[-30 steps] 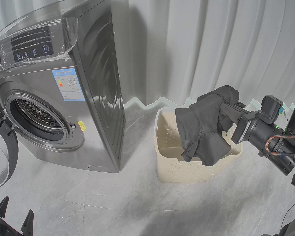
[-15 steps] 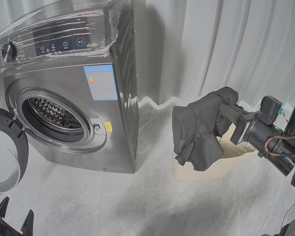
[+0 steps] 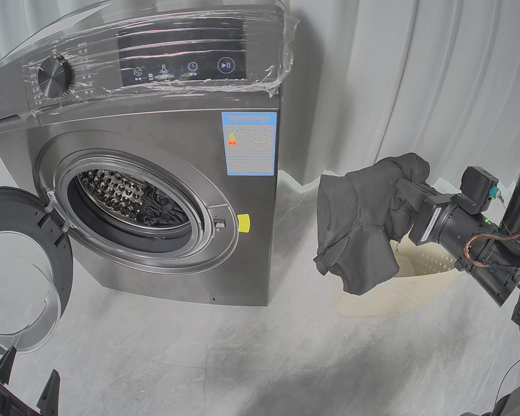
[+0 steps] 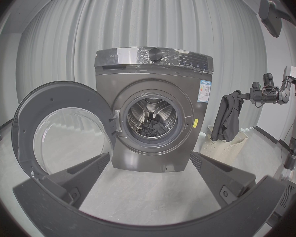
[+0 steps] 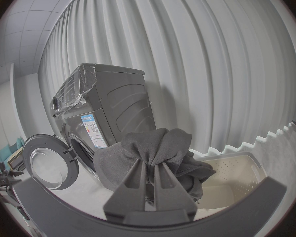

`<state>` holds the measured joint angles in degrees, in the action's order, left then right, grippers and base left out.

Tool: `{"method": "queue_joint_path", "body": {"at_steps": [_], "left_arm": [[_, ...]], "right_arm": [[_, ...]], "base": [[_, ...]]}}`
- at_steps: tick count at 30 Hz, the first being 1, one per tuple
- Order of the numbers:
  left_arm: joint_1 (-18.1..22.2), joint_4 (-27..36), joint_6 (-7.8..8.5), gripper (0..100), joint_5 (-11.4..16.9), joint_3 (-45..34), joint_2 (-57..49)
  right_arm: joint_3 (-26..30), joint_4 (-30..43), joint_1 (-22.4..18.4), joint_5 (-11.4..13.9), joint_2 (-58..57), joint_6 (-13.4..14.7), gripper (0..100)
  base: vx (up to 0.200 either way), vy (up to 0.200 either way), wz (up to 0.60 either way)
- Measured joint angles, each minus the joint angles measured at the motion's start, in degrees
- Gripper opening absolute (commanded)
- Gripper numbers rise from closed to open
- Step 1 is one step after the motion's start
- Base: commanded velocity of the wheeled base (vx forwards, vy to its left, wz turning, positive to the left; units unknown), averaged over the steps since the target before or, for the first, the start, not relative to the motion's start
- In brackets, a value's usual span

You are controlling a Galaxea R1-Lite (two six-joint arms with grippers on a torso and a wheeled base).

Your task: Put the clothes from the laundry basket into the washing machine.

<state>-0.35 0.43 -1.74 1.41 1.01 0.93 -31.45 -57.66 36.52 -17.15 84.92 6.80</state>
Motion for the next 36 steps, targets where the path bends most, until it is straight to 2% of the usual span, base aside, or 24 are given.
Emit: {"method": "queue_joint_path", "body": {"at_steps": [10, 16, 36], "left_arm": [[0.0, -0.02, 0.07, 100, -0.02, 0.0, 0.01], [0.02, 0.0, 0.09, 100, -0.07, 0.0, 0.01], [0.0, 0.0, 0.05, 100, -0.02, 0.0, 0.04]], "right_arm": [[-1.65, 0.05, -4.04, -1.02, 0.2, 0.04, 0], [-1.68, 0.02, -4.17, -0.94, 0.22, 0.04, 0], [-0.79, -0.59, -3.6, -0.44, 0.5, 0.06, 0]], "base": [[-0.2, 0.0, 0.0], [0.0, 0.0, 0.0], [0.0, 0.2, 0.0]]}}
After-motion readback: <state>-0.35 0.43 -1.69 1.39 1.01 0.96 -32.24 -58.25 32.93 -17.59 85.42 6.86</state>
